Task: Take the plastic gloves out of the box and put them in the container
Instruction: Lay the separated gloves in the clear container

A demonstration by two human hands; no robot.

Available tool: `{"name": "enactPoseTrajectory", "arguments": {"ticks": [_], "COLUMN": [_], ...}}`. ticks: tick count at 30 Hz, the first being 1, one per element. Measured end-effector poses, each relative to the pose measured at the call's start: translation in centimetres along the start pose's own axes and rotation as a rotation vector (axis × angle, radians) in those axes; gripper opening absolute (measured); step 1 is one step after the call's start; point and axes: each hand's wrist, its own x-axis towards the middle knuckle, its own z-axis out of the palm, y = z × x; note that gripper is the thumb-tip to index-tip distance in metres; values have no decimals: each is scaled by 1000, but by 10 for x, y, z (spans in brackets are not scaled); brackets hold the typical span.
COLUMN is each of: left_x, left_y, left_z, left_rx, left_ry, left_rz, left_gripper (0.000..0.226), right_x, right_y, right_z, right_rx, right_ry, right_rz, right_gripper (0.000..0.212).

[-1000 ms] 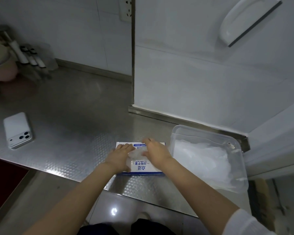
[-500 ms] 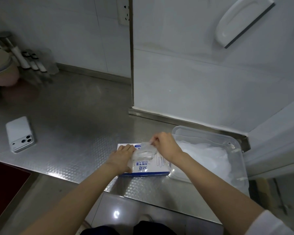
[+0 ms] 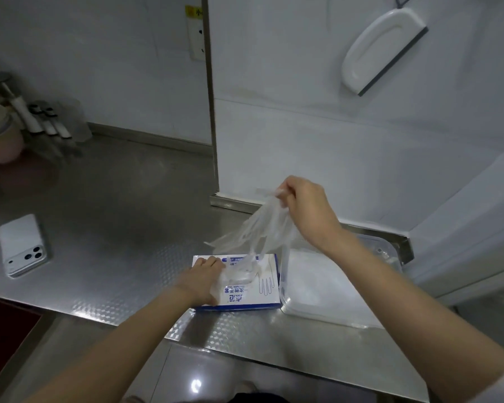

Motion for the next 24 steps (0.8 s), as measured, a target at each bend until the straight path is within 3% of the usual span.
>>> {"name": "enactPoseTrajectory", "arguments": {"ticks": [3, 6, 11, 14, 16, 17, 20, 24], "left_x": [3, 6, 4, -3, 1, 4, 11, 21], "left_y": [-4, -9, 24, 69, 93, 100, 115, 115], "left_z": [-2, -14, -56, -84, -91, -92, -96, -102], "left_rx": [-32, -229, -635, -680, -634, -610, -503, -399], "left_ry": [-5, 62, 502, 440, 361, 332, 327, 239], "left_rz": [20, 20, 47, 238, 324, 347, 418, 338], "left_gripper": [73, 50, 51, 77, 82, 73, 13, 11], "right_x": [-10, -19, -27, -34, -39, -41, -47, -54], "right_y": [21, 35, 44, 42, 40, 39, 43, 61], "right_z": [-2, -9, -25, -28, -30, -31, -35, -48], "right_rx": [21, 72, 90, 160, 219, 224, 172, 199], "right_ry": [-15, -20, -16, -44, -80, -100, -184, -293], "right_rz": [95, 156, 191, 188, 181, 171, 175, 312], "right_gripper": [19, 23, 18, 16, 17, 20, 24, 15]}}
